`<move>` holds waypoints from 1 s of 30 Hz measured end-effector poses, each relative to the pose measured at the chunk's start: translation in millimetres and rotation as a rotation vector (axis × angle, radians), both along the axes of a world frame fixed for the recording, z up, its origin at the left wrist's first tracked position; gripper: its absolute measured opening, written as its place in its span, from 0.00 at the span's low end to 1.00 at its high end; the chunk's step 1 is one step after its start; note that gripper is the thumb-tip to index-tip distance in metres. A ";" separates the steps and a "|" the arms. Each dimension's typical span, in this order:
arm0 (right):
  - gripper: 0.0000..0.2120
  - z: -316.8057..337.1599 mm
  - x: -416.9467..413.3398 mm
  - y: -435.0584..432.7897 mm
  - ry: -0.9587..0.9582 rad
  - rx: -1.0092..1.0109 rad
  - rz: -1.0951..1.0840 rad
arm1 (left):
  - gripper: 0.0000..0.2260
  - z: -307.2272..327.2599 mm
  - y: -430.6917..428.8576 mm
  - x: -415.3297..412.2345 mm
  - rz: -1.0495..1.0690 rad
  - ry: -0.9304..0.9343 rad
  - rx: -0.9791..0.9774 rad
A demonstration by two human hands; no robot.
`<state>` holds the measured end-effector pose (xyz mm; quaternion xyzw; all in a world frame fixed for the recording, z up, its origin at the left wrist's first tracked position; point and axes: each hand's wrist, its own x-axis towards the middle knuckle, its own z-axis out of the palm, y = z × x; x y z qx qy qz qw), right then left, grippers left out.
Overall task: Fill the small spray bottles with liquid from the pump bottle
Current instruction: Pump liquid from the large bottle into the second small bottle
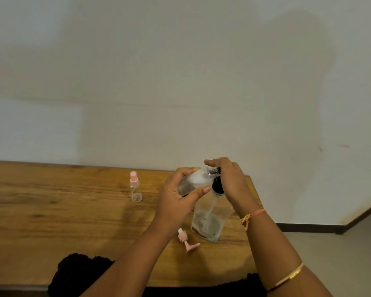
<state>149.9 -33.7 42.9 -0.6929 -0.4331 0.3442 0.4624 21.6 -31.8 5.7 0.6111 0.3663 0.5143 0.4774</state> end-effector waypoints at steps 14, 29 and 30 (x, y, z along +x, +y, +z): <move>0.19 -3.5 -4.1 -1.3 -0.038 -0.002 -0.065 | 0.16 -1.4 0.8 1.7 0.004 0.016 0.002; 0.17 -7.7 0.4 -2.3 -0.055 -0.021 -0.054 | 0.17 -2.6 1.3 -0.3 0.000 0.036 0.016; 0.17 -6.4 0.5 -1.9 -0.033 -0.024 -0.045 | 0.17 -1.8 0.4 -0.6 -0.002 0.020 0.012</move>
